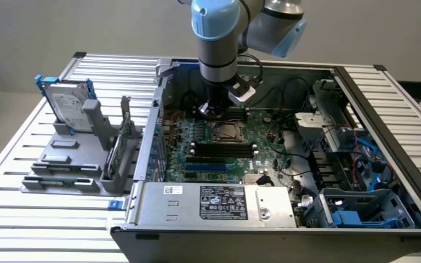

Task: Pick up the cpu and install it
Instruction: 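Install the first cpu locking lever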

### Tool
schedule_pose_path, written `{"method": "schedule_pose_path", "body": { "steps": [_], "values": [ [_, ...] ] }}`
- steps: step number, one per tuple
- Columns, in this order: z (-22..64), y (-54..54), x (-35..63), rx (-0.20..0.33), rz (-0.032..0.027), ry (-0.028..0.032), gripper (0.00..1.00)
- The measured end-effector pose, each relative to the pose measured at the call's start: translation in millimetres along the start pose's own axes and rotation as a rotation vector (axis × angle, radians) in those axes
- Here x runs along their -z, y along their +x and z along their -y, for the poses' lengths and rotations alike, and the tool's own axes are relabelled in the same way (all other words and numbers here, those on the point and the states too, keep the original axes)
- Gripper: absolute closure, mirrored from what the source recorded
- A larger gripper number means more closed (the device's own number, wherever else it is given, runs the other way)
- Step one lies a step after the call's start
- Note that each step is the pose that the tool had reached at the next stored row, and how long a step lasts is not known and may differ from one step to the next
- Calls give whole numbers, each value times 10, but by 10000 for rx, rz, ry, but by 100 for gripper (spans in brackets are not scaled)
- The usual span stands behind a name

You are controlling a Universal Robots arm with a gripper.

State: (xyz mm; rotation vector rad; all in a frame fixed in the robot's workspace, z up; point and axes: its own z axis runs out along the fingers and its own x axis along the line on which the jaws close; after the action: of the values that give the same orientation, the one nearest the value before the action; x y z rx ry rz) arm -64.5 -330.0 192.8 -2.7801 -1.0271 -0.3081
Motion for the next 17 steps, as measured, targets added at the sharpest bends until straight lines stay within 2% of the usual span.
{"method": "schedule_pose_path", "body": {
  "steps": [8,17],
  "values": [
    [10,8,57,47,2,13,89],
    [88,-63,97,143,15,36,89]
  ]
}}
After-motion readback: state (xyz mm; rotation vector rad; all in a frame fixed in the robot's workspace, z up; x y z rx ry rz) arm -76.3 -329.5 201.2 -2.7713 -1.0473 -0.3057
